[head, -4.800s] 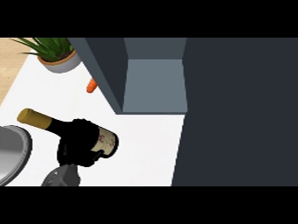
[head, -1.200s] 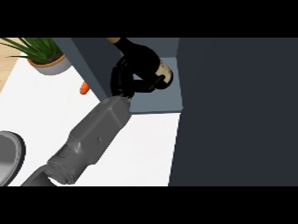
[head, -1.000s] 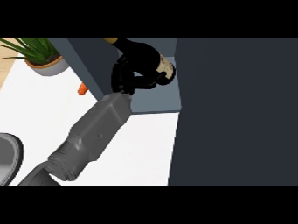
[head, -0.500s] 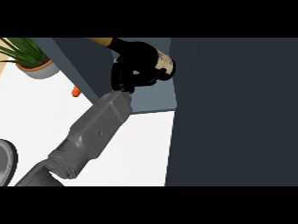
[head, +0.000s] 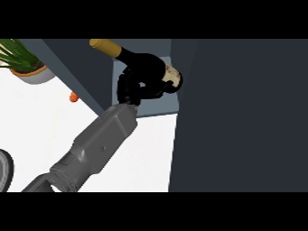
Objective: Pick up the wine, place it into the cabinet and close the cabinet
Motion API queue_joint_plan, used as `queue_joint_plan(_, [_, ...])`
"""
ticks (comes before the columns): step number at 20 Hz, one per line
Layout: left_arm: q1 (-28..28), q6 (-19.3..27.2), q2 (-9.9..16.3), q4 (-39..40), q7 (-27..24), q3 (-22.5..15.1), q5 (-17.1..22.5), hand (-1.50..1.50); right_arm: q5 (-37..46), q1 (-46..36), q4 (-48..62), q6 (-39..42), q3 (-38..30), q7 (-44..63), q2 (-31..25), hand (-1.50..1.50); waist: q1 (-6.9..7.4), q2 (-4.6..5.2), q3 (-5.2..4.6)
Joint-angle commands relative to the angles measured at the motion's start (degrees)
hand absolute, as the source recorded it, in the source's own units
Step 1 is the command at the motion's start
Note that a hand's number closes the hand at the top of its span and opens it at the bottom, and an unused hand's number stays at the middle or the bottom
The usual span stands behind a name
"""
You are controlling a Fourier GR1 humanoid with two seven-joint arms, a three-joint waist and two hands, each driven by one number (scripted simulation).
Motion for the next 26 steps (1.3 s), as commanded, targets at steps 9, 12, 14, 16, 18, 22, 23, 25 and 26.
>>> queue_joint_plan(9, [0.48,3.59,0.03,-4.67,-3.46,-3.97,8.9,1.5,1.26,-0.66,1.43,0.03,0.56,-0.91,0.0,-1.5,-1.21,0.39,-0.02])
queue_joint_plan(12, [-1.17,6.26,0.03,-4.49,-3.42,-4.33,11.07,-1.5,-0.6,-2.27,-0.79,-1.02,0.7,2.87,-0.01,-1.5,-1.2,0.17,-0.04])
queue_joint_plan(14, [-0.95,6.89,0.02,-4.26,-5.5,-4.94,11.95,-1.5,0.08,-1.95,2.59,0.47,0.17,-0.44,-0.34,-1.5,-1.38,0.5,0.02])
queue_joint_plan(16, [-0.67,6.77,0.03,-4.79,-6.3,-5.49,13.22,-1.5,-0.22,-3.0,3.42,0.05,-0.06,-0.13,-0.08,-1.5,-1.04,0.44,0.0])
queue_joint_plan(18, [1.35,3.68,0.03,-3.75,-8.2,-6.16,13.51,-1.5,-0.22,-1.81,1.41,0.16,0.26,-0.13,-0.15,-1.5,-0.78,0.35,-0.01])
queue_joint_plan(22, [-1.91,5.37,0.0,-0.37,-5.84,-6.68,14.6,-1.5,-0.45,-1.61,2.13,0.31,0.39,-0.2,-0.08,-1.5,-0.81,0.56,0.01])
queue_joint_plan(23, [-2.2,6.17,-0.01,-0.3,-6.05,-7.33,14.61,-1.5,0.97,-1.6,1.83,-0.9,0.91,0.28,0.58,-1.5,-0.72,0.42,-0.01])
queue_joint_plan(25, [-2.7,10.28,-0.01,-1.76,-7.27,-8.75,15.29,-1.5,-0.04,-2.5,0.51,-0.31,0.58,0.85,-0.13,-1.5,-1.23,0.23,0.01])
queue_joint_plan(26, [-3.63,10.04,-0.01,-0.73,-7.01,-9.94,14.21,-1.5,0.16,-1.47,2.5,0.46,0.98,-0.65,0.04,-1.5,-1.99,0.67,0.05])
